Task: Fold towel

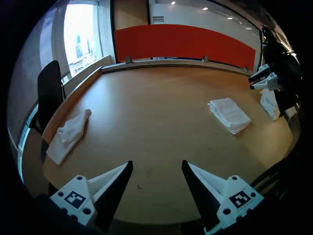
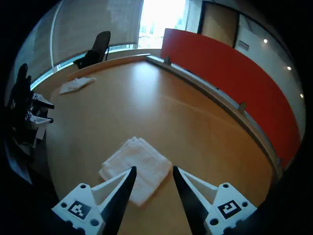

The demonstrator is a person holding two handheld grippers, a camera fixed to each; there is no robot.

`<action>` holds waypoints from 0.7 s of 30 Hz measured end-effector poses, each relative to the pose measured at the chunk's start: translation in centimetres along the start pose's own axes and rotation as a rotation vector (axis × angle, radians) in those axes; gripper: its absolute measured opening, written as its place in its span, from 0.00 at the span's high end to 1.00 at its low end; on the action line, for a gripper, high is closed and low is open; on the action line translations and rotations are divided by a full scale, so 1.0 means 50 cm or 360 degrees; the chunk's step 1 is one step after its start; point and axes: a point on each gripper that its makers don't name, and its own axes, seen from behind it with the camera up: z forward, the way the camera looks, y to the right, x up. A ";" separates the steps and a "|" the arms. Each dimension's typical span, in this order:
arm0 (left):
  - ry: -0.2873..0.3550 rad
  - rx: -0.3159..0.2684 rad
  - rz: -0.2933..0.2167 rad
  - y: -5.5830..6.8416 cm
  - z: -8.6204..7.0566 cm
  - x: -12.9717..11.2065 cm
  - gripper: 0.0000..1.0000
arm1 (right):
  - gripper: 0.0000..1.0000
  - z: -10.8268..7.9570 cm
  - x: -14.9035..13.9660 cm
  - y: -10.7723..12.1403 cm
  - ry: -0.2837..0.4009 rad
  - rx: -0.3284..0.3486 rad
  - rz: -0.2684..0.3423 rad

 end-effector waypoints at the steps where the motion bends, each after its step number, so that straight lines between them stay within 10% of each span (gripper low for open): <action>1: -0.0002 0.0000 -0.0001 0.000 0.000 -0.001 0.07 | 0.29 0.004 -0.010 -0.003 -0.0011 0.0006 0.0003; 21: -0.0024 0.0004 -0.0003 0.006 0.002 -0.010 0.07 | 0.29 0.056 -0.188 -0.056 -0.0238 0.0104 0.0030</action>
